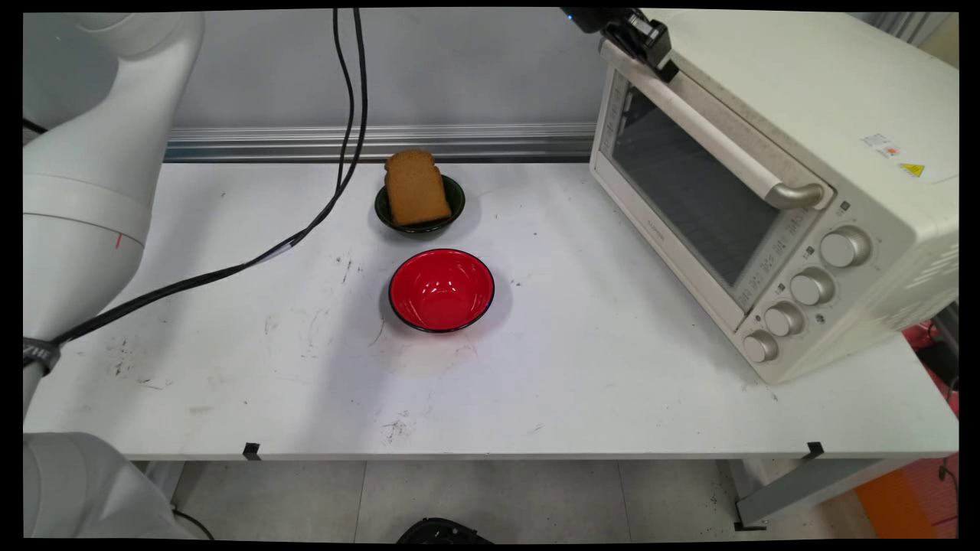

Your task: Open the oven

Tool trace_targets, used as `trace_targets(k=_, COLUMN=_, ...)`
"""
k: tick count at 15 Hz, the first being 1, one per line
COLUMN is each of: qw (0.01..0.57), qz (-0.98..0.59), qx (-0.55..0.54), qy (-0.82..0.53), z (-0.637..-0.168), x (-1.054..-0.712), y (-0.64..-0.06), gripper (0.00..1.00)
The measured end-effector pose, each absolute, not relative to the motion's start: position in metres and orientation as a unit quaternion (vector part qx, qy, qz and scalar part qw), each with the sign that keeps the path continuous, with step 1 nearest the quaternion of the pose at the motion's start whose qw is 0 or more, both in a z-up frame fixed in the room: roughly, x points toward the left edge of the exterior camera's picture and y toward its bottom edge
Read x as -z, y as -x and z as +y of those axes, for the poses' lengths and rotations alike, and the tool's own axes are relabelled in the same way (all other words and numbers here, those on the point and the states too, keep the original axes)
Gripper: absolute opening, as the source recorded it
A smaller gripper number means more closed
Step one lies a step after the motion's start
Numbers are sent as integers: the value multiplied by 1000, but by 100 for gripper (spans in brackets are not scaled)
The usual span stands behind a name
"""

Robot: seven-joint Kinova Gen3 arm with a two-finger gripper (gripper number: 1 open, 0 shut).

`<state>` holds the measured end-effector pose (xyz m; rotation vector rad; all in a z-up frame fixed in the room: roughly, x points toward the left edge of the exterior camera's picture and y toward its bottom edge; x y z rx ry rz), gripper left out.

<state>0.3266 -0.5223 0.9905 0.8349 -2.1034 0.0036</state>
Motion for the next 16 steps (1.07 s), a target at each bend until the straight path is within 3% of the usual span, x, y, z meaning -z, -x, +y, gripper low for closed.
trace_targets(k=16, qw=406, qz=-852, qx=1, qy=-329, z=-508, x=-979, y=-341, gripper=0)
